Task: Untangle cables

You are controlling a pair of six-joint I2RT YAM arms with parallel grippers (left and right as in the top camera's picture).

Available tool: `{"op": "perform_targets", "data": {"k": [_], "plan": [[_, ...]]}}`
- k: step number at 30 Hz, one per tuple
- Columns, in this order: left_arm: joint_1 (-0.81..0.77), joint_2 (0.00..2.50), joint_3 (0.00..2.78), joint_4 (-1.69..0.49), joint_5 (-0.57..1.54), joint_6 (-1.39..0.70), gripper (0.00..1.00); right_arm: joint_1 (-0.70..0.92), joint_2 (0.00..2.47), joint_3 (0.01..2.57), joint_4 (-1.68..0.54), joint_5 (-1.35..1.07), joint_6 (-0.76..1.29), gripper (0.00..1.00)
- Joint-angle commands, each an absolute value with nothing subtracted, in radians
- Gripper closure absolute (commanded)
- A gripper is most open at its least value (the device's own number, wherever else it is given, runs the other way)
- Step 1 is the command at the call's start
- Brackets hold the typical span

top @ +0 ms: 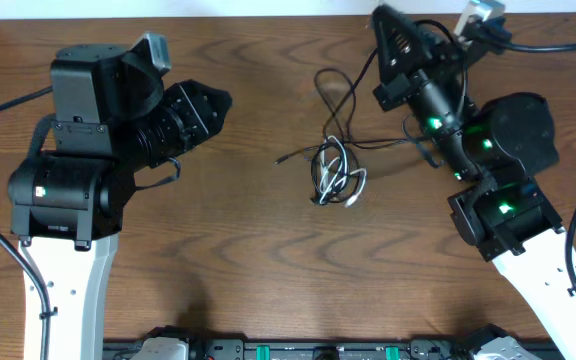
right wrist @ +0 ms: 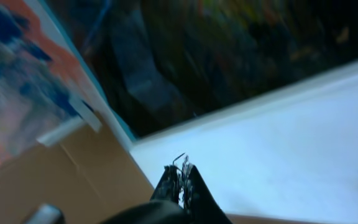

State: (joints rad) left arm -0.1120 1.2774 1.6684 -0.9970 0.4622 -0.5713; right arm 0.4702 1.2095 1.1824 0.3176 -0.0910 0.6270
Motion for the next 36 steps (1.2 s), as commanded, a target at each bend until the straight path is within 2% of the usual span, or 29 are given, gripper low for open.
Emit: {"op": "perform_targets", "data": {"k": [1,16,19,26,32,34,36], "plan": [[-0.108,1.275,1.665,-1.029,0.35,-0.524,0.66,0.458,1.19,1.19,0.392,-0.07,0.665,0.99],[-0.108,1.347,1.653,-1.143,0.35,-0.488,0.62,0.4,1.184,1.225,0.419,0.047,0.666,0.99],[-0.109,1.365,1.653,-1.174,0.352,-0.439,0.62,0.36,1.184,1.232,0.307,0.077,0.619,0.99],[-0.109,1.392,1.653,-1.203,0.354,-0.414,0.6,0.331,1.195,1.232,-0.11,0.194,0.611,0.99],[-0.109,1.407,1.653,-1.216,0.361,-0.376,0.54,0.331,1.197,1.232,-0.352,0.211,0.57,0.99],[-0.113,1.411,1.653,-1.219,0.418,-0.306,0.54,0.331,1.197,1.232,-0.406,0.208,0.57,0.99],[-0.125,1.414,1.653,-1.219,0.493,-0.234,0.48,0.331,1.197,1.232,-0.438,0.195,0.571,0.99]]}}
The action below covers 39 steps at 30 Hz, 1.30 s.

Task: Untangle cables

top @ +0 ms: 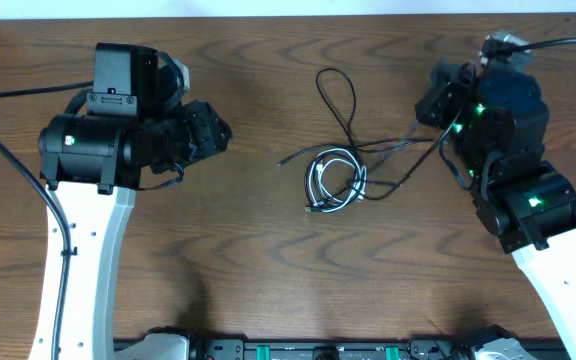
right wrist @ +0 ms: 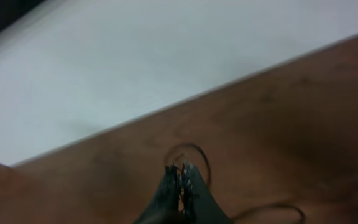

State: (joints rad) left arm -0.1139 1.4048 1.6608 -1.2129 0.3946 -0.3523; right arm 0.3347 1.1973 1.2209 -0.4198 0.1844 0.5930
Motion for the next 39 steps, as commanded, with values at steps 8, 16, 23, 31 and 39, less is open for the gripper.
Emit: {"op": "perform_targets", "data": {"k": [8,16,23,31,39], "plan": [[-0.273,1.429,1.65,-1.238,0.542,-0.086,0.39,0.331,1.197,1.232,-0.458,0.124,0.571,0.99],[-0.42,1.439,1.644,-1.234,0.563,0.006,0.37,0.331,1.21,1.231,-0.462,0.174,0.572,0.99],[-0.542,1.439,1.644,-1.234,0.645,0.167,0.37,0.331,1.301,1.231,-0.49,0.308,0.571,0.99],[-0.586,1.439,1.644,-1.175,0.67,0.197,0.37,0.334,1.388,1.231,-0.491,0.252,0.651,0.99],[-0.586,1.441,1.644,-0.981,0.645,0.115,0.37,0.366,1.393,1.231,-0.484,-0.012,0.684,0.99]]}}
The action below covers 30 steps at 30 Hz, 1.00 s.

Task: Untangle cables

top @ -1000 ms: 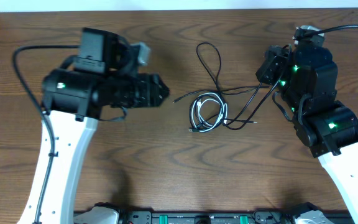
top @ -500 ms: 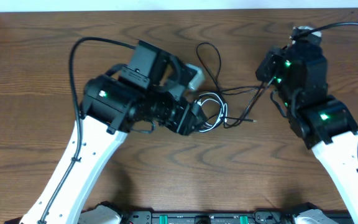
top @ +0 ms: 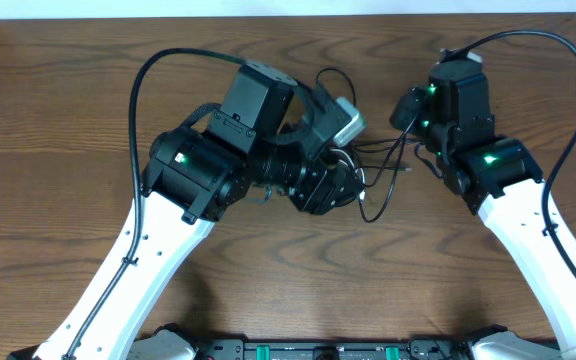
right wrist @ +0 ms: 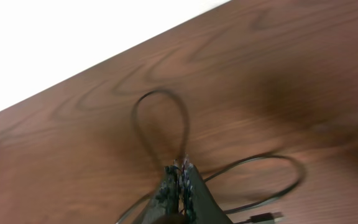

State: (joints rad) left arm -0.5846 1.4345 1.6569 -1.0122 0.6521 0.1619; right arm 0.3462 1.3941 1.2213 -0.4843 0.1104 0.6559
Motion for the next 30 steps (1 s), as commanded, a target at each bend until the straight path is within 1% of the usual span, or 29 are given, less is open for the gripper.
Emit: {"op": "perform_targets", "data": {"k": [1,4,7,9,13,16,17,19,22,30], "plan": [[-0.586,1.442,1.644,-0.964,0.625,0.085,0.37,0.371,1.393,1.231,-0.484,-0.028,0.684,0.99],[-0.586,1.448,1.644,-0.931,0.547,0.003,0.37,0.388,1.393,1.231,-0.477,-0.072,0.709,0.99],[-0.586,1.464,1.644,-0.925,0.532,-0.015,0.37,0.402,1.393,1.231,-0.454,-0.075,0.754,0.99],[-0.587,1.48,1.644,-0.926,0.551,-0.022,0.37,0.41,1.393,1.231,-0.428,-0.075,0.767,0.99],[-0.596,1.516,1.644,-0.925,0.678,-0.02,0.37,0.419,1.393,1.231,-0.397,-0.056,0.774,0.99],[-0.602,1.53,1.644,-0.926,0.696,-0.02,0.38,0.419,1.393,1.231,-0.403,0.007,0.773,0.99],[-0.602,1.53,1.644,-0.925,0.696,-0.02,0.41,0.419,1.393,1.231,-0.41,0.035,0.773,0.99],[-0.602,1.527,1.644,-0.925,0.708,0.001,0.44,0.419,1.393,1.231,-0.419,0.073,0.773,0.99],[-0.602,1.526,1.644,-0.925,0.775,0.056,0.44,0.419,1.393,1.231,-0.423,0.087,0.774,0.99],[-0.602,1.528,1.644,-0.883,0.759,0.054,0.44,0.421,1.393,1.231,-0.417,0.032,0.888,0.99]]}}
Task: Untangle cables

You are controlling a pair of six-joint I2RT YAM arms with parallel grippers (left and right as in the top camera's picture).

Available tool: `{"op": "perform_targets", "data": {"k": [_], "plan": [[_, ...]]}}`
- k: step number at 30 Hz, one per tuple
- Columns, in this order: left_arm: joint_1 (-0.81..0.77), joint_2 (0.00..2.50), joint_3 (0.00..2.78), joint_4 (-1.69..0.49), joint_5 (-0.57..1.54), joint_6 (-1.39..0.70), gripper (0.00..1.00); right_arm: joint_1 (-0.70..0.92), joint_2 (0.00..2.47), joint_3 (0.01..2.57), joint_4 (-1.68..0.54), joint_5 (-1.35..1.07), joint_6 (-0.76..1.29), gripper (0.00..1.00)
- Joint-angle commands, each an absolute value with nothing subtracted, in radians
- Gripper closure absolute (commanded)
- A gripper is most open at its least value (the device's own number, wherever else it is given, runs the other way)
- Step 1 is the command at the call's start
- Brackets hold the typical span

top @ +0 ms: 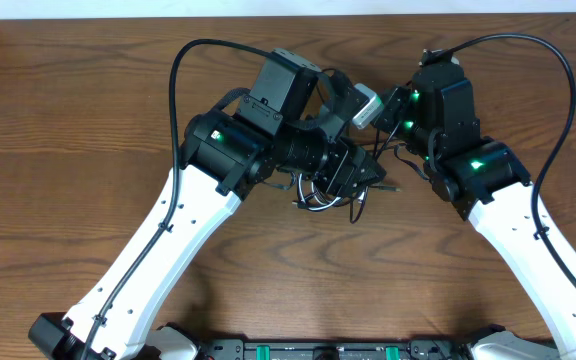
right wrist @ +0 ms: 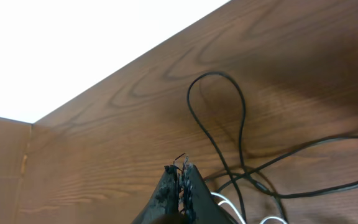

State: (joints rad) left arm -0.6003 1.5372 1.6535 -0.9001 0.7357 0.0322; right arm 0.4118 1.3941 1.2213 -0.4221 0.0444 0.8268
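The cable tangle [top: 320,196], black and white strands, lies at mid-table, mostly under my left arm. My left gripper [top: 366,170] sits low over the tangle's right side; the overhead view does not show how its jaws stand. In the right wrist view my right gripper [right wrist: 180,167] is shut with nothing seen between its fingers. It hovers low over the wood, with a black cable loop [right wrist: 219,102] ahead of it to the right. White strands [right wrist: 229,208] lie at its lower right. In the overhead view the right arm [top: 458,130] crowds against the left wrist.
The brown wooden table [top: 88,130] ends at a white wall [right wrist: 73,50] along its far edge. A cardboard-coloured surface [right wrist: 2,168] stands past the far left corner. Both arms' own black supply cables [top: 558,70] arch above the table.
My left arm has shifted slightly right and farther over the tangle. My right gripper, still shut, now has the black loop ahead to its right, and white strands have come into its view.
At first my left arm stood at the far left and my right gripper pointed up off the table, shut. Then the right gripper had come down toward the wood. By 1.0 s ago the left arm covered the tangle, and now both arms meet over it.
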Motion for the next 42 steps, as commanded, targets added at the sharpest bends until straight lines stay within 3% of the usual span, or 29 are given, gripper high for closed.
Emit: {"op": "perform_targets", "data": {"k": [1,4,14,28,35,40,41,42], "plan": [[-0.602,1.528,1.644,-0.87,0.759,0.047,0.44,0.421,1.393,1.231,-0.416,0.025,0.89,0.99],[-0.602,1.528,1.644,-0.831,0.759,0.028,0.44,0.421,1.393,1.231,-0.417,0.01,0.89,0.99],[-0.602,1.53,1.644,-0.809,0.759,-0.006,0.59,0.421,1.393,1.231,-0.415,-0.016,0.929,0.99],[-0.602,1.559,1.644,-0.804,0.76,-0.025,0.68,0.421,1.393,1.231,-0.416,-0.022,0.939,0.99],[-0.601,1.559,1.644,-0.797,0.759,-0.025,0.92,0.421,1.393,1.231,-0.43,-0.021,0.938,0.99],[-0.601,1.559,1.644,-0.786,0.759,-0.033,0.93,0.421,1.393,1.231,-0.455,-0.022,0.913,0.99],[-0.601,1.558,1.645,-0.782,0.759,-0.036,0.93,0.421,1.393,1.231,-0.462,-0.022,0.899,0.96],[-0.599,1.555,1.648,-0.776,0.759,-0.044,0.92,0.421,1.393,1.231,-0.47,-0.022,0.887,0.87]]}}
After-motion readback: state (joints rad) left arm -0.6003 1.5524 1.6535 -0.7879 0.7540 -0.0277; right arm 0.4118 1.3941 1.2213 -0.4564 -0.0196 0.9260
